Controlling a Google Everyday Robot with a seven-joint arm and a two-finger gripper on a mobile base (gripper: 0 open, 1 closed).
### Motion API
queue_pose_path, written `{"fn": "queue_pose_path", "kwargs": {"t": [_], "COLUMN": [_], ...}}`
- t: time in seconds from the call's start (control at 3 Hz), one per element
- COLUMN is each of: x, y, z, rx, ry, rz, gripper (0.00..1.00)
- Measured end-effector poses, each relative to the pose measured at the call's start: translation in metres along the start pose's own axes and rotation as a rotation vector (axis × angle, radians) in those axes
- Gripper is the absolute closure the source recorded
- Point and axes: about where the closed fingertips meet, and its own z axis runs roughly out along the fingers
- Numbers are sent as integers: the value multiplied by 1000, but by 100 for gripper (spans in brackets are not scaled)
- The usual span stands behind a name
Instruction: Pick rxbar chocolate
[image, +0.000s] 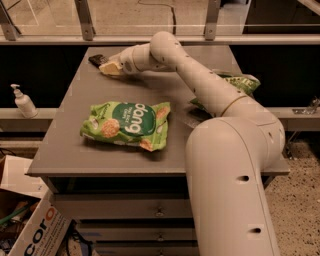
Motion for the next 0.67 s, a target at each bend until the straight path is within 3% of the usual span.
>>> {"fn": "queue_pose_path", "kwargs": {"t": [0.33, 0.67], "x": [4, -3], "y": [1, 0], "z": [-4, -11], "rx": [3, 13], "ry": [4, -14], "rz": [4, -6], "gripper": [88, 100]}}
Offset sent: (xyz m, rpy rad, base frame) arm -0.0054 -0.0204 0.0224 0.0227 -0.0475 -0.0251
